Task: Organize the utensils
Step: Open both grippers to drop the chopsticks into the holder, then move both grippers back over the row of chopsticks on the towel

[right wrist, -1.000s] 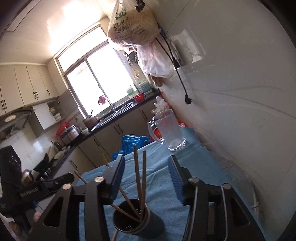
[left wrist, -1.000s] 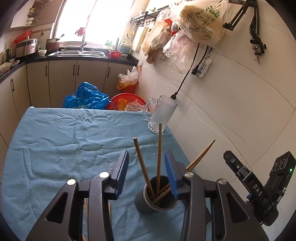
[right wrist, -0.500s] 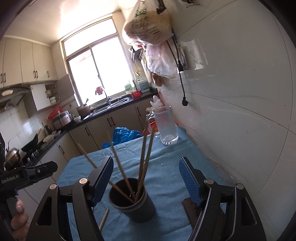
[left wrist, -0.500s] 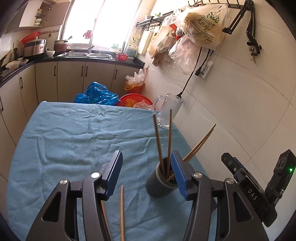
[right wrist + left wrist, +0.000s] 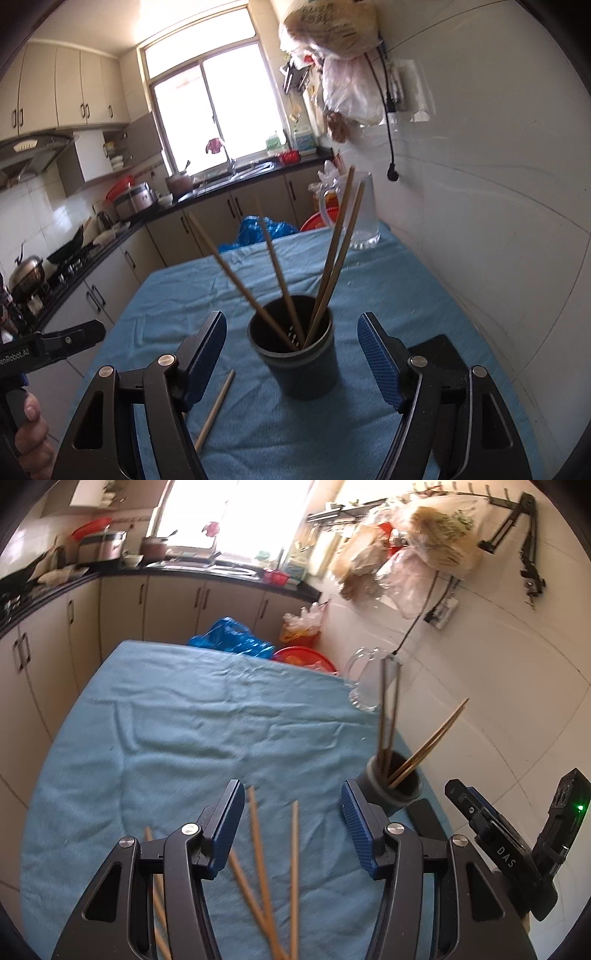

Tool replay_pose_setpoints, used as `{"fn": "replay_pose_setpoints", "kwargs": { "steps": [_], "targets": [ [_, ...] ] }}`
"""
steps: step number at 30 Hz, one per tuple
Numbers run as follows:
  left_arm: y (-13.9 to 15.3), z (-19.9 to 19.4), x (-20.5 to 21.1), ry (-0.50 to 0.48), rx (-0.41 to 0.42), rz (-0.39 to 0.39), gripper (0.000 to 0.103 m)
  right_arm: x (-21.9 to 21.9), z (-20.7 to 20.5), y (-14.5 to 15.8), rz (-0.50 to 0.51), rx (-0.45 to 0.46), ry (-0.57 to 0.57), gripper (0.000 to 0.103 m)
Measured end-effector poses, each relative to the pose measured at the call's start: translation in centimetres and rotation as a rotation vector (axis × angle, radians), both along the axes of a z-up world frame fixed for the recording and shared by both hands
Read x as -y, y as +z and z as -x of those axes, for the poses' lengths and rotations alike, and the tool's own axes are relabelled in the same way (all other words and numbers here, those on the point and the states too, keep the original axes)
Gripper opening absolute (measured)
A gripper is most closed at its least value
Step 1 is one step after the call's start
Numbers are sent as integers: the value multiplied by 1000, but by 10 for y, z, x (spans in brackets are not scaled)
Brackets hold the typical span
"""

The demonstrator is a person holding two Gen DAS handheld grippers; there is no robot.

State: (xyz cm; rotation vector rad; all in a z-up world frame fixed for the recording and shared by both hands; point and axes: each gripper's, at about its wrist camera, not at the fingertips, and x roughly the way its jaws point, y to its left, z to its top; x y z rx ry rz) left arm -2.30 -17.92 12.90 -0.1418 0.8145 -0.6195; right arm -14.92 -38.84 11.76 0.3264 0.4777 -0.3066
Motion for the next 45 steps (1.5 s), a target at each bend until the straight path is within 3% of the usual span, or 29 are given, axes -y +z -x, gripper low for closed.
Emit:
{"fn": "replay_pose_setpoints", "kwargs": {
  "steps": [16, 23, 29, 31, 33, 35, 38, 40, 41, 45],
  "targets": [
    [-54, 7, -80, 128, -63, -74, 53, -48, -24, -58, -5, -168, 96, 78],
    [-86, 4, -125, 194, -166, -60, 53, -57, -25, -79, -21, -198, 120, 78],
    [-104, -4, -133, 184, -260, -62, 52, -60, -30, -93, -59, -217, 140, 78],
    [-109, -2, -128, 168, -280, -90, 48, -63, -31, -94, -53, -215, 151, 78],
    [-113, 2, -121, 141, -302, -113, 31, -64, -31, -94, -48, -211, 158, 78],
    [-119, 10, -113, 108, -340, -131, 25, -62, -31, -94, -45, -213, 158, 78],
    [-119, 20, -106, 100, -326, -162, 25, -60, -30, -93, -49, -213, 158, 78],
    [-119, 21, -103, 117, -323, -181, 18, -58, -31, -93, -52, -213, 156, 78],
    [-119, 20, -102, 135, -320, -213, 10, -59, -31, -93, -53, -213, 155, 78],
    [-119, 17, -102, 137, -321, -217, 10, -61, -31, -93, -58, -215, 166, 77]
  ]
}}
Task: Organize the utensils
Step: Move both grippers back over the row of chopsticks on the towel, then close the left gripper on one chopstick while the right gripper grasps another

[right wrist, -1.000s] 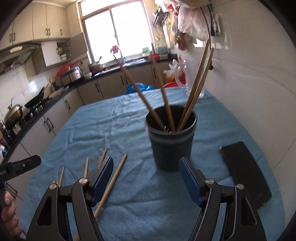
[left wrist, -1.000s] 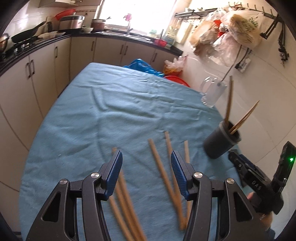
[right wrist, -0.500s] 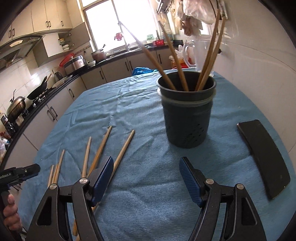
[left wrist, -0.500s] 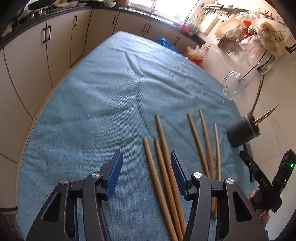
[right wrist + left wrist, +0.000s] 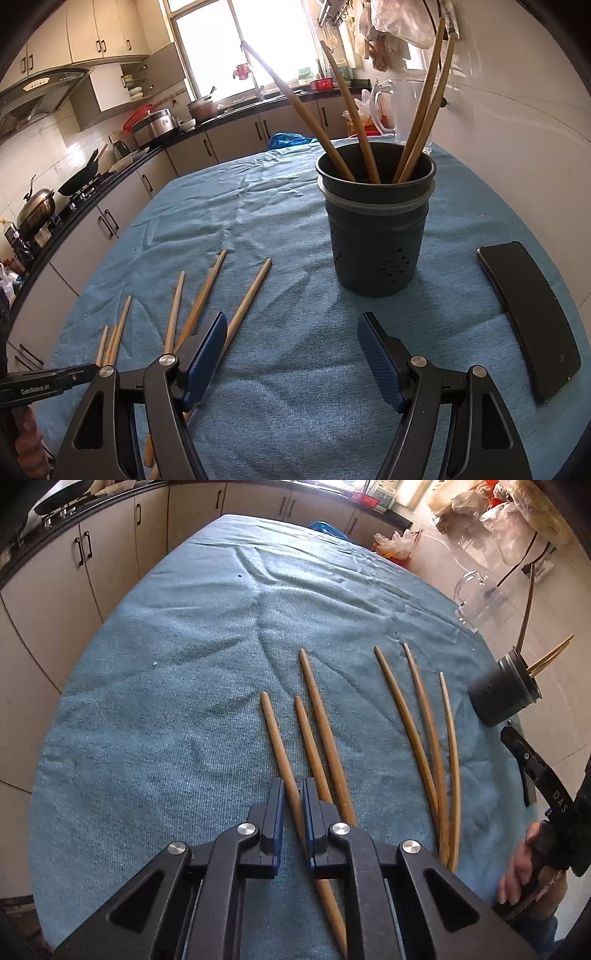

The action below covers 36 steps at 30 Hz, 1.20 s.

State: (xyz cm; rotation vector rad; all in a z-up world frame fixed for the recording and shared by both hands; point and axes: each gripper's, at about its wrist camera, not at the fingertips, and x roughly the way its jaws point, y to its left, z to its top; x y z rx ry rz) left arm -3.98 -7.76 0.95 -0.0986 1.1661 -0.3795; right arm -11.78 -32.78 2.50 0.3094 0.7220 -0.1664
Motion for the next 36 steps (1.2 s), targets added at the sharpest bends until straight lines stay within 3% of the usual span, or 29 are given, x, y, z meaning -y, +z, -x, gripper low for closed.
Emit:
{"fn": "replay_pose_setpoints", "kwargs": {
  "steps": [8, 11, 17, 18, 24, 28, 30, 36],
  "targets": [
    [2, -6, 0, 5, 10, -55, 9, -1, -7, 4, -22, -42, 28, 76],
    [1, -9, -4, 9, 3, -51, 9, -4, -21, 2, -44, -104, 50, 60],
    [1, -10, -4, -5, 10, -48, 9, -17, -62, -13, -113, -228, 90, 47],
    [1, -10, -5, -7, 6, -40, 9, -18, -68, -15, -110, -245, 86, 41],
    [1, -14, -9, -20, -16, -16, 9, -25, -101, -26, -63, -346, 63, 36],
    [0, -21, -4, -28, -12, -26, 9, -34, -111, -25, 33, -375, 73, 27],
    [0, -27, -2, -25, -6, -25, 9, -35, -112, -25, 62, -380, 78, 12],
    [4, -29, -7, -6, 23, 13, 7, -22, -101, -20, -37, -317, 97, 7]
  ]
}}
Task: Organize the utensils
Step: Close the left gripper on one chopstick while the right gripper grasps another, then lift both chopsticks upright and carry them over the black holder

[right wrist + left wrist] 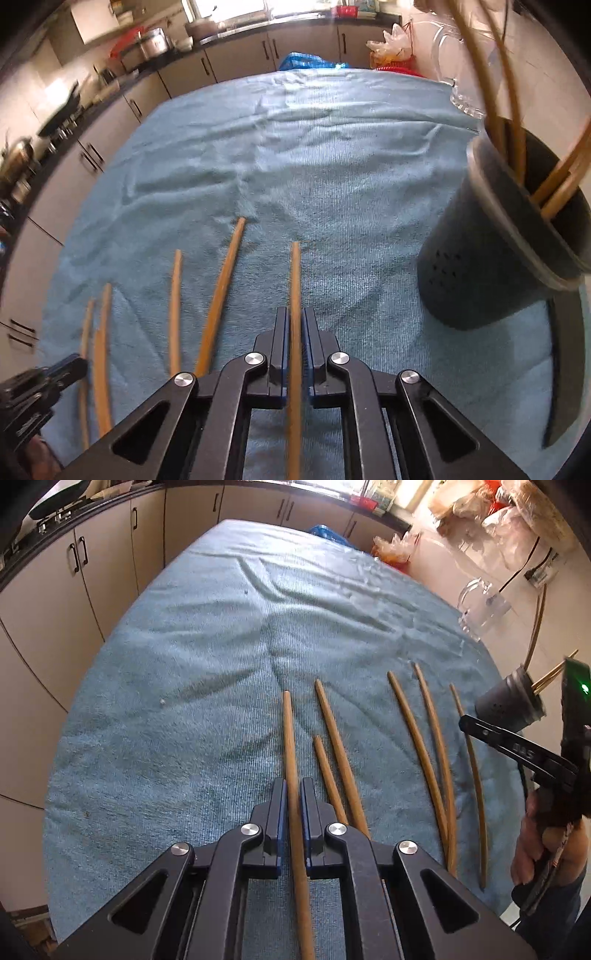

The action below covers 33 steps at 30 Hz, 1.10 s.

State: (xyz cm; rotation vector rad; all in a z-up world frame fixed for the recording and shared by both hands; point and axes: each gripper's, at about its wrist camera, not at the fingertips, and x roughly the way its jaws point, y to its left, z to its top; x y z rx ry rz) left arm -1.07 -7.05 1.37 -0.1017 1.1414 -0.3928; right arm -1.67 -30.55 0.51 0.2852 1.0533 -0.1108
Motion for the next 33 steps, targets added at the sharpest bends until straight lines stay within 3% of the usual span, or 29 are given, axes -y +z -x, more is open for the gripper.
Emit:
{"fn": "replay_pose_setpoints", "kwargs": {
  "steps": [4, 11, 16, 25, 33],
  "targets": [
    [22, 4, -8, 23, 62, 50, 7, 0, 20, 30, -36, 145, 12, 7],
    [78, 25, -23, 58, 263, 105, 7, -2, 60, 79, -49, 367, 22, 7],
    [103, 36, -28, 68, 335, 102, 7, -10, 85, 101, -39, 490, 32, 7],
    [118, 45, -28, 61, 370, 110, 7, -10, 104, 125, -26, 583, 21, 7],
    [127, 51, -28, 55, 389, 118, 7, -3, 115, 129, -30, 607, 2, 7]
  ]
}}
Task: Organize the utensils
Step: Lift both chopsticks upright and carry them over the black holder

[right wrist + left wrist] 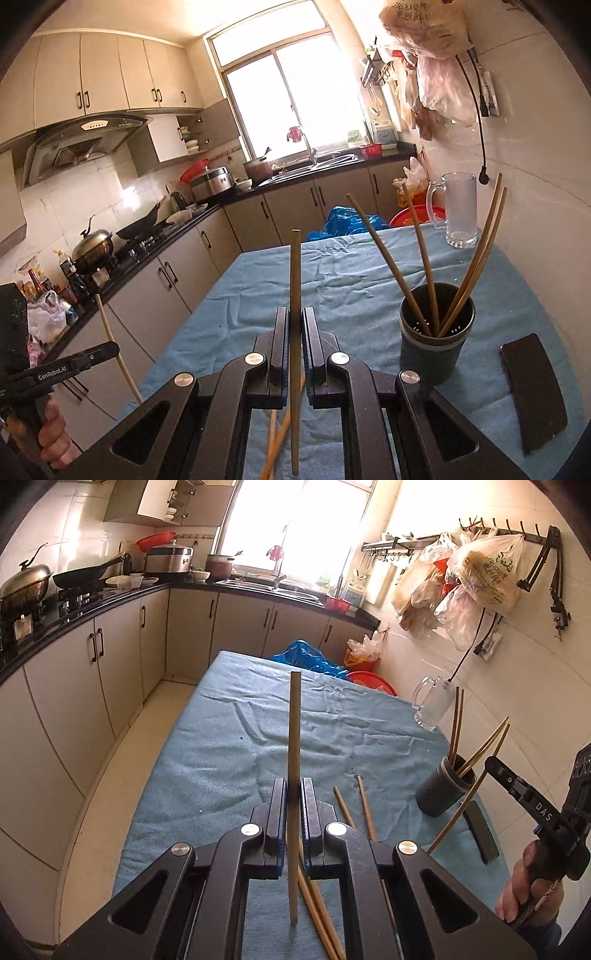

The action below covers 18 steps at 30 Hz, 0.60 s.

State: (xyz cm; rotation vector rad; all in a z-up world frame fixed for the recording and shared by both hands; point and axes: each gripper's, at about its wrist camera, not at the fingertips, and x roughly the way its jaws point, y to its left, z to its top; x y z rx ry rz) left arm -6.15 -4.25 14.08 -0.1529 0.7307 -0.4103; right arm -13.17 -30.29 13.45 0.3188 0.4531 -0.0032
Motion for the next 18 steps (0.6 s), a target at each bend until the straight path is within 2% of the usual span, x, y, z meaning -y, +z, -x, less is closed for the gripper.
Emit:
{"fn": "replay_pose_setpoints", "kwargs": {
  "steps": [18],
  "targets": [
    [23, 2, 16, -45, 43, 9, 7, 24, 17, 8, -46, 39, -56, 7]
  ]
}}
